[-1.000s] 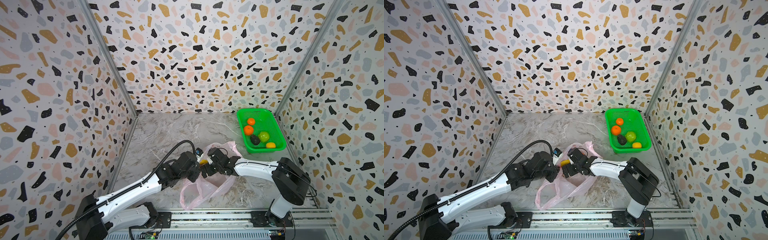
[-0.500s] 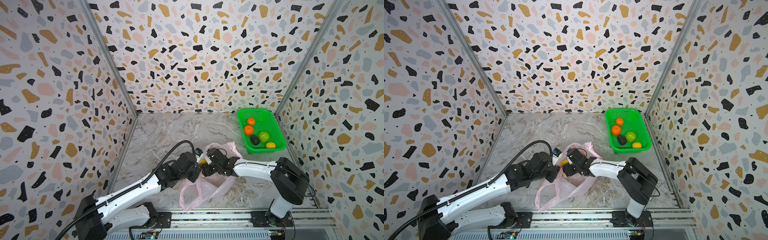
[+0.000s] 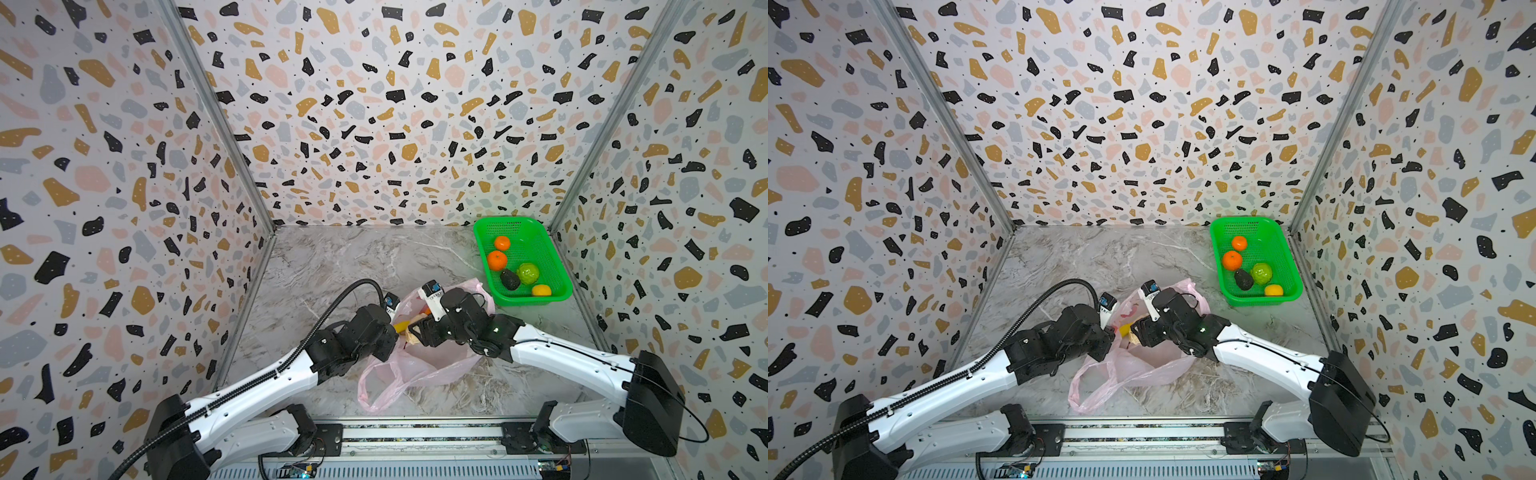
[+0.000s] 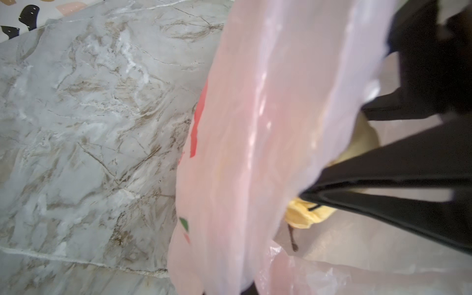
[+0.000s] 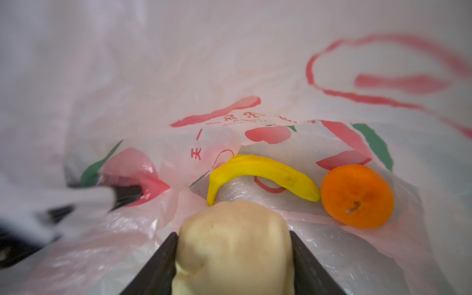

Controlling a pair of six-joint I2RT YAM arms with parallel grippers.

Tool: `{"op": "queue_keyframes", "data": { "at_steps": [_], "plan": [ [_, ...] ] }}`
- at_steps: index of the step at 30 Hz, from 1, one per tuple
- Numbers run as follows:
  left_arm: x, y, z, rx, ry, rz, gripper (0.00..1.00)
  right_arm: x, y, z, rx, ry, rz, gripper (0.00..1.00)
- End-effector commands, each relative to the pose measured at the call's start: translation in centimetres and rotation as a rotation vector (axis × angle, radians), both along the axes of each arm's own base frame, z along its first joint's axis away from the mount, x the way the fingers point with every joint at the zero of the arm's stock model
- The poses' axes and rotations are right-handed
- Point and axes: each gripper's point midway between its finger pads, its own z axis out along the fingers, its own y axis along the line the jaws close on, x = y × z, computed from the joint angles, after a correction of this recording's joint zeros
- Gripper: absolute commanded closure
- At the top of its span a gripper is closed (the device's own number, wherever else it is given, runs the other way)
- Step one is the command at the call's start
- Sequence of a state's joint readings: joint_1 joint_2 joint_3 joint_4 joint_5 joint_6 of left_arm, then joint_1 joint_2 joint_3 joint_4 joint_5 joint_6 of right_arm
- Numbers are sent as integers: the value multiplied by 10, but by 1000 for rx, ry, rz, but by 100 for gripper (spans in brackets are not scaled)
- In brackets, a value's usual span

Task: Untie the knot of the plastic bag and take out the fruit
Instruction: Pick up the fruit from the plastic bag, then place the fruit in the basket.

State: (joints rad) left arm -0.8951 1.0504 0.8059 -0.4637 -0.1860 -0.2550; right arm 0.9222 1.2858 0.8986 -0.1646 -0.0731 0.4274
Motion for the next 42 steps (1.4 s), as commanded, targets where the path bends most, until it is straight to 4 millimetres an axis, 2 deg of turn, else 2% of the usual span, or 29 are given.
{"op": "queue_keyframes", "data": {
  "at_steps": [1, 6, 9, 12, 16, 20, 25, 29, 33, 36, 39, 42],
  "plan": [
    [6, -3, 10, 10, -26, 5, 100, -12, -7, 20, 55, -32, 31, 41],
    [12, -5, 23, -5, -59, 15, 100, -24, -7, 10, 65, -18, 83, 41],
    [14, -8, 27, -7, -67, 8, 100, -27, -3, 19, 102, -51, 98, 41],
    [13, -9, 24, 5, -60, -1, 100, -22, 2, 40, 134, -92, 104, 41],
    [15, -7, 20, 26, -64, 2, 100, -21, 10, 78, 196, -131, 122, 41],
    [17, -6, 21, 34, -70, 10, 100, -21, 9, 112, 238, -164, 119, 41],
    [18, -7, 26, 21, -85, 12, 100, -16, 1, 143, 248, -201, 84, 40],
    [19, -5, 30, 15, -96, 18, 100, -1, -17, 165, 258, -237, 19, 40],
    [19, -4, 31, 20, -101, 23, 100, 23, -45, 194, 291, -297, -62, 39],
    [20, -3, 31, 22, -106, 24, 100, 49, -71, 214, 306, -333, -122, 39],
    [22, -5, 36, 14, -118, 26, 100, 78, -101, 217, 278, -354, -210, 39],
    [23, -6, 40, 11, -129, 24, 100, 111, -136, 206, 235, -360, -318, 39]
  ]
}}
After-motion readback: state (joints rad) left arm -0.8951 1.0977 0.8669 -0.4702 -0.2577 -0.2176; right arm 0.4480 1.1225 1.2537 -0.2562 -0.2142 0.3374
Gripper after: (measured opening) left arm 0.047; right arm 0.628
